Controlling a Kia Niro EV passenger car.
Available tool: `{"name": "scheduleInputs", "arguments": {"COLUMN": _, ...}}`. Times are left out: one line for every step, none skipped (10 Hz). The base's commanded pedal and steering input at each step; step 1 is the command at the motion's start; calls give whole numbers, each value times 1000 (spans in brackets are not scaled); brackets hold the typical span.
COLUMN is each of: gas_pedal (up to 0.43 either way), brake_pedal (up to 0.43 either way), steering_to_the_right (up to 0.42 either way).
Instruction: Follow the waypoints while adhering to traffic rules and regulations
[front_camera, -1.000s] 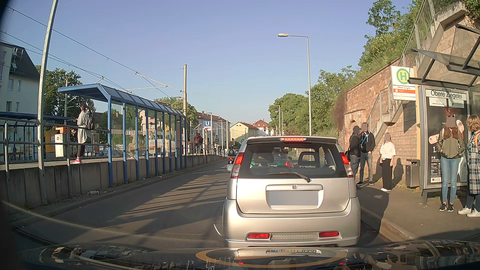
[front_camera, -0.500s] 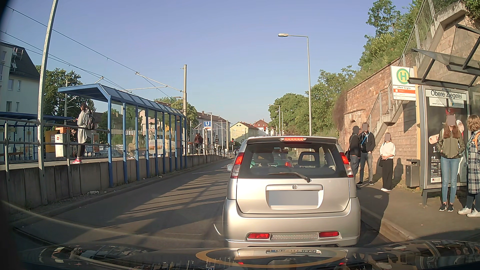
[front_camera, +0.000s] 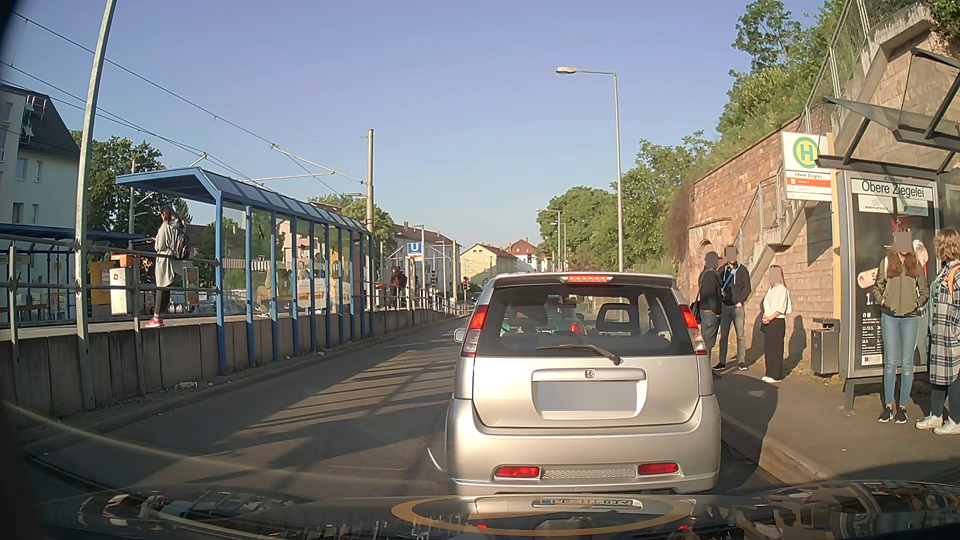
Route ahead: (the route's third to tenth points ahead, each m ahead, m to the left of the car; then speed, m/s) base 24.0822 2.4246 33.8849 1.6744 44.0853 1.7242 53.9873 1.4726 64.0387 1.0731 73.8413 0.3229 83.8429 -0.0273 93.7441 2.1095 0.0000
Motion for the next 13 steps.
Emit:
{"name": "scheduleInputs", "arguments": {"gas_pedal": 0, "brake_pedal": 195, "steering_to_the_right": -4}}
{"name": "scheduleInputs", "arguments": {"gas_pedal": 0, "brake_pedal": 195, "steering_to_the_right": -4}}
{"name": "scheduleInputs", "arguments": {"gas_pedal": 0, "brake_pedal": 201, "steering_to_the_right": -4}}
{"name": "scheduleInputs", "arguments": {"gas_pedal": 0, "brake_pedal": 201, "steering_to_the_right": -4}}
{"name": "scheduleInputs", "arguments": {"gas_pedal": 0, "brake_pedal": 201, "steering_to_the_right": -5}}
{"name": "scheduleInputs", "arguments": {"gas_pedal": 0, "brake_pedal": 201, "steering_to_the_right": -4}}
{"name": "scheduleInputs", "arguments": {"gas_pedal": 0, "brake_pedal": 201, "steering_to_the_right": -4}}
{"name": "scheduleInputs", "arguments": {"gas_pedal": 0, "brake_pedal": 201, "steering_to_the_right": -4}}
{"name": "scheduleInputs", "arguments": {"gas_pedal": 0, "brake_pedal": 201, "steering_to_the_right": -4}}
{"name": "scheduleInputs", "arguments": {"gas_pedal": 0, "brake_pedal": 201, "steering_to_the_right": -4}}
{"name": "scheduleInputs", "arguments": {"gas_pedal": 0, "brake_pedal": 201, "steering_to_the_right": -4}}
{"name": "scheduleInputs", "arguments": {"gas_pedal": 0, "brake_pedal": 201, "steering_to_the_right": -5}}
{"name": "scheduleInputs", "arguments": {"gas_pedal": 0, "brake_pedal": 201, "steering_to_the_right": -5}}
